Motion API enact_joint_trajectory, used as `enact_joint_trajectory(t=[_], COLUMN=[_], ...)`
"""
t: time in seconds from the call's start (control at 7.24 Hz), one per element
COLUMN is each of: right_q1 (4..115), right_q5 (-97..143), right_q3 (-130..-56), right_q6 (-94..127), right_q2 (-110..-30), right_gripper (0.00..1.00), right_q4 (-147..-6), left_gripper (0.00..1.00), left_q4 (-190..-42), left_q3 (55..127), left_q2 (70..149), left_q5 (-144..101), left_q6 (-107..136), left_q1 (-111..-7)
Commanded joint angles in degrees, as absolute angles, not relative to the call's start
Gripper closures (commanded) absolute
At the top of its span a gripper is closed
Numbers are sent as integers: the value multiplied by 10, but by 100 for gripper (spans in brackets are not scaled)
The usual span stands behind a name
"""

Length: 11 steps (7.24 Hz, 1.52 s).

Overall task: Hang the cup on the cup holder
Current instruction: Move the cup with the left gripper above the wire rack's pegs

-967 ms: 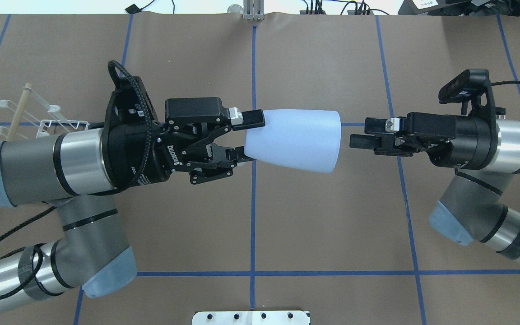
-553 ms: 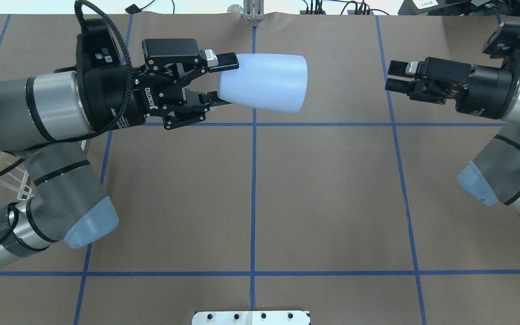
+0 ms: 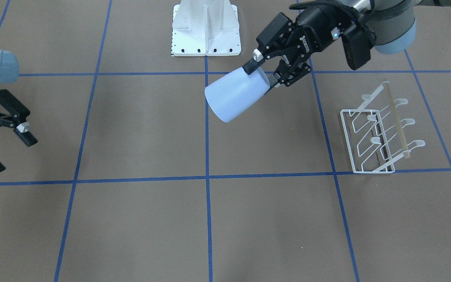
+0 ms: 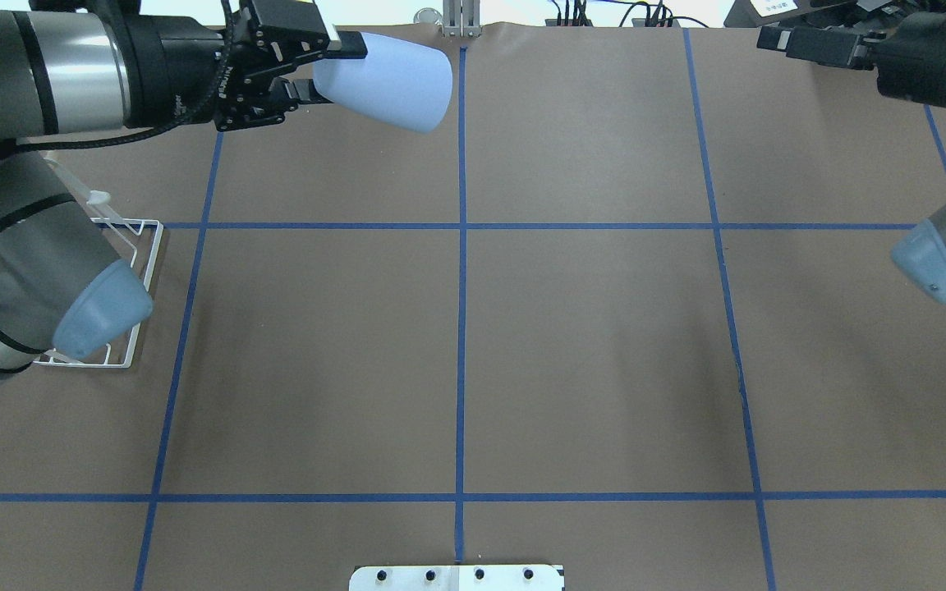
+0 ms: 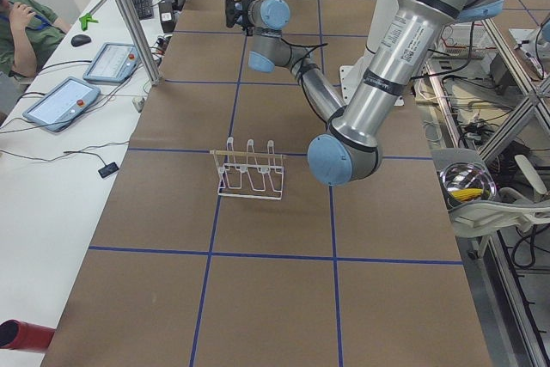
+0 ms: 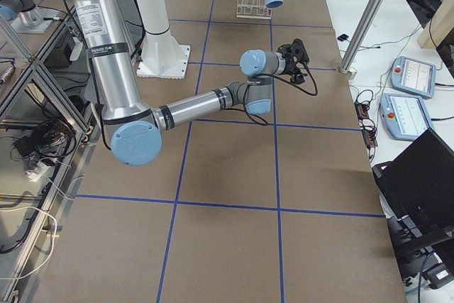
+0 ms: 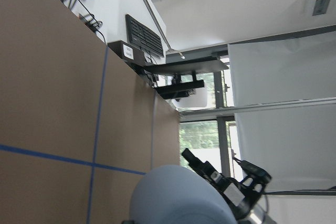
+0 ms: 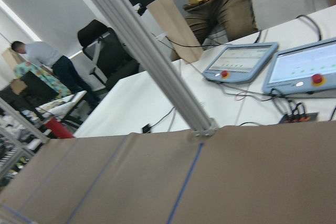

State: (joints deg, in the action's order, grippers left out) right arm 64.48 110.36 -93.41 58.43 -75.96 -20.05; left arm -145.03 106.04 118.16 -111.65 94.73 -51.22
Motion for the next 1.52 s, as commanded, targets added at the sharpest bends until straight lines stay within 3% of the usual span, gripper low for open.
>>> enact_joint_trajectory(t=[0.0, 0.41, 0.83, 1.38], right_q1=[689, 750, 790, 795], right_q5=[1100, 1130, 1259, 1315], right_q3=[-929, -927, -927, -928], right_q6=[442, 213, 52, 48], right_q2=[-759, -752, -751, -769], right_gripper=[0, 0, 0, 0], right_q4=[-369, -598, -819, -900], left_gripper=[100, 100, 100, 100], left_q4=[-1290, -1069, -928, -843], left_q3=[1060, 1065, 1089, 1075], left_q2=[1171, 1167, 1116, 1119], left_q5=[-1202, -1261, -1259, -1266], left_q6=[790, 531, 388, 343], left_q1=[-615, -687, -689, -681])
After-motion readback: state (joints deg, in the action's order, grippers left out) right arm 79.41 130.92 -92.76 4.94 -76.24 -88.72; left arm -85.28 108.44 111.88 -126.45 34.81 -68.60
